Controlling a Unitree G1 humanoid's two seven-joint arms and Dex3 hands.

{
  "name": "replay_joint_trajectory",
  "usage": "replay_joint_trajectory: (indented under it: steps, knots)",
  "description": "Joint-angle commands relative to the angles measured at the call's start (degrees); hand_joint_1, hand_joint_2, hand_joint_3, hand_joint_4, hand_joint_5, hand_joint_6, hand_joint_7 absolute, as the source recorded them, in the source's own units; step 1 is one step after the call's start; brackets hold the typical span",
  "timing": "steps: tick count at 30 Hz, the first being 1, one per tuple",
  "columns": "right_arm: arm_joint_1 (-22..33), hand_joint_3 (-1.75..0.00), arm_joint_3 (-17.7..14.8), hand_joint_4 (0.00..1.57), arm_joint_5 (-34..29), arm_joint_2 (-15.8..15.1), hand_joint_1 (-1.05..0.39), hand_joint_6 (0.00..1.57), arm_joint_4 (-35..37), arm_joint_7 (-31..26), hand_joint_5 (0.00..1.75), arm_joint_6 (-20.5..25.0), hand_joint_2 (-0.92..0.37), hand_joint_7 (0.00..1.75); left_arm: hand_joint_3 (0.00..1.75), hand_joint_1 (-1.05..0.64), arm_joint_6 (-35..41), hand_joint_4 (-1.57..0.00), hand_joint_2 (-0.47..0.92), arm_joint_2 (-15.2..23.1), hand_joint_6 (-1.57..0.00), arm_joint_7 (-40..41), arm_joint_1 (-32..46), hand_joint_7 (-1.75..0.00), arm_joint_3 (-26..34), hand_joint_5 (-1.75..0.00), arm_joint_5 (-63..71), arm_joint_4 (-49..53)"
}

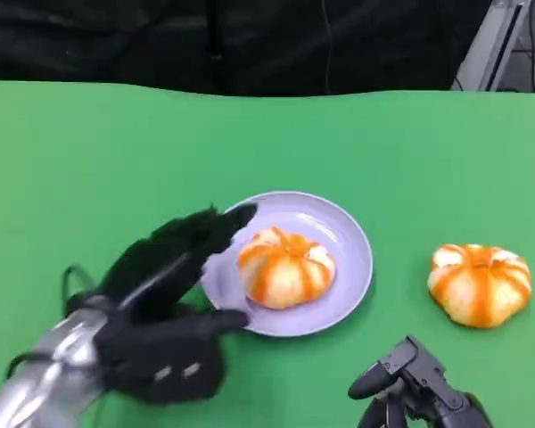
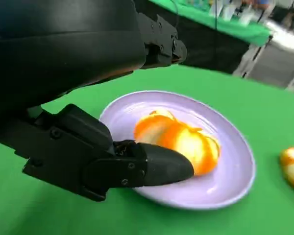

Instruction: Grasp the bread from the table and place it into the plate.

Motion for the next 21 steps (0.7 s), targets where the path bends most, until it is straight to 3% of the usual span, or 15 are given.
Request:
replay_joint_trajectory:
  steps: [1, 5, 8, 12, 15, 18, 21]
  knots:
    - [0.6, -1.17, -0.4, 0.39, 0.6, -0.6, -0.05, 0.17, -1.1, 0.0, 1.75, 0.1, -0.92, 1.75, 0.47, -0.7, -6.6, -0.26, 0.92, 1.0, -0.23, 3.9, 7.1, -0.09, 5.1, -0.17, -3.6, -2.3]
    - [0.6, -1.17, -0.7, 0.38, 0.9, -0.9, -0.05, 0.16, -1.1, 0.2, 1.75, 0.0, -0.92, 1.75, 0.37, -0.59, -15.5, -0.39, 0.92, -1.1, -0.39, 10.9, 13.0, -0.13, 9.2, -0.28, -4.9, -1.7]
    - [0.8, -1.17, -0.7, 0.38, 0.9, -1.0, -0.05, 0.16, -1.4, 0.2, 1.75, 0.1, -0.92, 1.75, 0.29, -0.46, -21.8, -0.59, 0.92, -3.1, -0.6, 15.3, 15.4, -0.18, 11.9, -0.45, -5.9, 0.7]
    - [1.1, -1.17, -0.9, 0.38, 1.3, -1.1, -0.05, 0.16, -1.6, 0.3, 1.75, 0.2, -0.92, 1.75, 0.26, -0.3, -26.4, -0.73, 0.92, -6.5, -0.76, 14.6, 17.4, -0.23, 13.9, -0.6, -11.8, 2.0]
    - [1.1, -1.18, -1.2, 0.38, 2.0, -1.2, -0.05, 0.16, -1.9, 0.7, 1.75, 0.6, -0.92, 1.75, 0.3, -0.16, -29.3, -0.76, 0.91, -9.5, -0.95, 13.5, 19.1, -0.29, 14.7, -0.97, -16.7, 2.7]
    - [1.3, -1.17, -1.6, 0.38, 2.4, -1.4, -0.06, 0.16, -2.2, 1.0, 1.75, 0.8, -0.92, 1.75, 0.71, -0.1, -29.8, -0.85, 0.73, -12.4, -0.98, 11.9, 21.1, -0.72, 14.9, -1.28, -20.9, 2.6]
    - [1.5, -1.16, -2.0, 0.36, 2.4, -1.5, -0.06, 0.15, -2.3, 1.2, 1.75, 0.9, -0.92, 1.75, 1.06, -0.09, -27.4, -0.89, 0.59, -14.2, -0.95, 9.4, 22.8, -0.98, 14.9, -1.44, -23.6, 1.0]
